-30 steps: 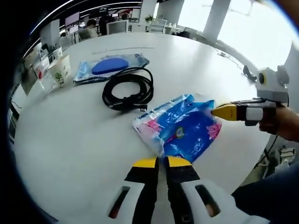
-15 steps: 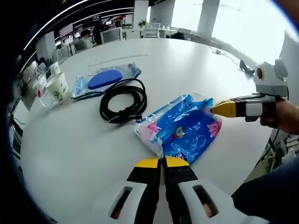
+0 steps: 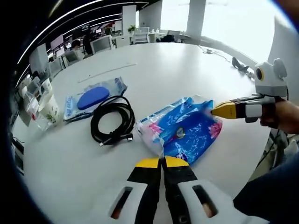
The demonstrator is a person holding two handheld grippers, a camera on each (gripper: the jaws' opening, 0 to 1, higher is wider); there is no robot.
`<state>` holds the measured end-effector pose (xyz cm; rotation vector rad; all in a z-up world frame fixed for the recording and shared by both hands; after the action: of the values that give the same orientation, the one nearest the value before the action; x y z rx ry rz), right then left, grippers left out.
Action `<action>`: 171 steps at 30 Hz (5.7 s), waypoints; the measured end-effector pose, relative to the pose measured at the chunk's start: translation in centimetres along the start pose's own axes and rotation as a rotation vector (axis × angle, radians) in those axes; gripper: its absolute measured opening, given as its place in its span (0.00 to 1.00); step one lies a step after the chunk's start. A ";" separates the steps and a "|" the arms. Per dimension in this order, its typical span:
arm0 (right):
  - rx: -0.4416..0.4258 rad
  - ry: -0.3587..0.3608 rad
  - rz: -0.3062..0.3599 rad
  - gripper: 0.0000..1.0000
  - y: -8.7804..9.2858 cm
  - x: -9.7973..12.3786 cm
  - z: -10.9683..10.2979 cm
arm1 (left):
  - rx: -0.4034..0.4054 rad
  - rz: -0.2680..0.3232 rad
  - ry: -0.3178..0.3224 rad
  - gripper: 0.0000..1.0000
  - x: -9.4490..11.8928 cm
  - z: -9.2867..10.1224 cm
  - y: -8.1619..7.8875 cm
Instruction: Arrange the tabletop items into an orderly group along one side of the table until the central work area is clear of visible clutter.
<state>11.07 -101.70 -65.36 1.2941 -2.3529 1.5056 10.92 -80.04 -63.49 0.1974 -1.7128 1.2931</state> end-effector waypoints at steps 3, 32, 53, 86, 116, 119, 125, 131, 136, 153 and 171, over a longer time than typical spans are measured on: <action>0.005 0.005 0.010 0.00 -0.8 0.0 0.5 | -0.005 0.010 0.001 0.00 -0.4 -0.1 -0.8; 0.012 0.063 0.144 0.00 -8.0 -2.3 4.7 | -0.036 0.096 -0.018 0.00 -6.8 -3.0 -9.4; 0.047 0.080 0.165 0.00 -12.2 -6.2 7.6 | -0.029 0.140 -0.060 0.00 -11.2 -6.3 -13.9; 0.042 0.093 0.133 0.00 -11.2 -10.1 9.8 | -0.213 0.023 -0.168 0.00 -15.6 -7.0 -13.4; 0.153 0.111 0.088 0.26 -11.0 -11.2 9.7 | -0.178 0.100 -0.200 0.17 -15.1 -6.6 -14.0; 0.156 0.110 0.096 0.34 -11.1 -11.1 9.6 | -0.175 0.114 -0.219 0.27 -14.9 -6.7 -14.1; 0.161 0.149 0.098 0.60 -11.2 -11.0 9.7 | -0.171 0.176 -0.263 0.51 -14.1 -6.6 -14.5; 0.169 0.154 0.114 0.76 -11.6 -10.5 9.5 | -0.125 0.291 -0.273 0.78 -13.2 -6.2 -15.1; 0.175 0.183 0.114 0.85 -11.6 -9.9 9.4 | -0.111 0.282 -0.276 0.88 -12.8 -6.4 -14.7; 0.214 0.184 0.171 0.83 -12.7 -8.6 6.7 | -0.087 0.306 -0.339 0.86 -8.2 -8.0 -13.5; 0.234 0.119 0.181 0.74 -11.8 -10.2 1.8 | 0.035 0.243 -0.405 0.82 -3.8 -12.3 -7.0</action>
<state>26.23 -98.91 -62.47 1.0189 -2.3278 1.9034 24.37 -74.50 -61.81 0.2947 -2.1076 1.5390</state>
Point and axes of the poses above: the point that each gripper's makers call its tool centre point, and the gripper's own axes: x roughly backward along the fingers, z roughly to its right, y roughly out of its underside, the point moved 9 cm from there along x, roughly backward along the fingers, and after that the axes turned 4 degrees about -x, right-handed, at the moved point
